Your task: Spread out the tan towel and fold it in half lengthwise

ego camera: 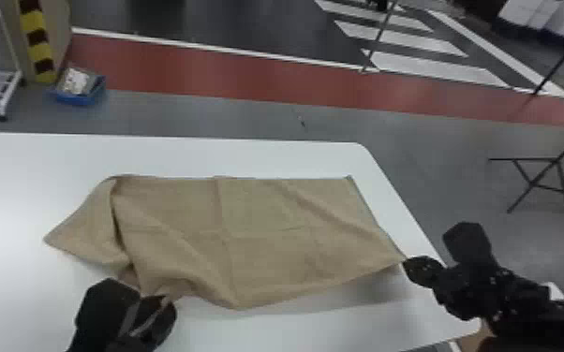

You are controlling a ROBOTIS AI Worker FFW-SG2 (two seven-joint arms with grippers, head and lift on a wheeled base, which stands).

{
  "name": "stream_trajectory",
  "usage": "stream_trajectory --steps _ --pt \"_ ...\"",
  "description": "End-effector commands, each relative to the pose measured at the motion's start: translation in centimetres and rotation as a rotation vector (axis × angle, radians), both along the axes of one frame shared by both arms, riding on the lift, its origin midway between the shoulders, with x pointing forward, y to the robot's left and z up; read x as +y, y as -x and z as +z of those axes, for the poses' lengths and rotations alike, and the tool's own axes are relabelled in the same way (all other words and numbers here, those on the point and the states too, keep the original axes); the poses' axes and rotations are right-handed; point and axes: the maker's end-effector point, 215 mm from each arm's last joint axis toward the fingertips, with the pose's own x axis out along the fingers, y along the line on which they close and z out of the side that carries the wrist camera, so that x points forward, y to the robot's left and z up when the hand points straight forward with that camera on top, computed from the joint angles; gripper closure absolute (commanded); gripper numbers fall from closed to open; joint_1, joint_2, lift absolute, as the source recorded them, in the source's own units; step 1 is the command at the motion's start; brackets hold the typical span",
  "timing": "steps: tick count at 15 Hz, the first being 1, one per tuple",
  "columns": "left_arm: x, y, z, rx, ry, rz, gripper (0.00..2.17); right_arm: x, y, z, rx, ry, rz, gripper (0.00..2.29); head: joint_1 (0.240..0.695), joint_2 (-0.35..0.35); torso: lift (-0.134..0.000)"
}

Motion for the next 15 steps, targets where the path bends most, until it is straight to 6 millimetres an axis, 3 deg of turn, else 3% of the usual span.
stream_trajectory --steps 1,2,4,7,9,12,15 --pt "0.7 0.0 -0.2 0.0 -0.016 0.007 1.25 0.1 -0.2 0.5 -0.011 0.003 0.002 1.42 0.695 -0.35 -0.123" --pt "1.3 -0.2 0.0 -0.003 -0.015 0.016 1.43 0.0 -0.2 0.7 -0.015 0.003 -0.001 1.42 0.695 -0.35 -0.123" --pt "3.2 -0.1 0.4 0.019 0.008 -0.009 1.43 -0.1 -0.5 1.0 -0.025 -0.01 -0.013 1.42 0.695 -0.35 -0.123" --pt "7.4 -0.4 3.2 0.039 0.076 -0.099 1.43 -1.4 -1.8 2.4 -0.062 -0.001 -0.058 1.42 0.695 -0.35 -0.123" --pt "11.5 -1.2 4.7 0.044 0.095 -0.136 1.43 -3.0 -2.5 3.4 -0.087 0.008 -0.122 1.42 0.695 -0.35 -0.123" --pt "16.7 -3.2 6.7 -0.007 0.073 -0.102 1.43 -3.9 -2.9 3.3 -0.091 0.01 -0.169 1.42 0.695 -0.35 -0.123" --pt "19.9 -4.4 7.7 -0.055 0.028 -0.083 1.43 -4.5 -2.6 3.1 -0.092 0.008 -0.203 1.42 0.695 -0.35 -0.123"
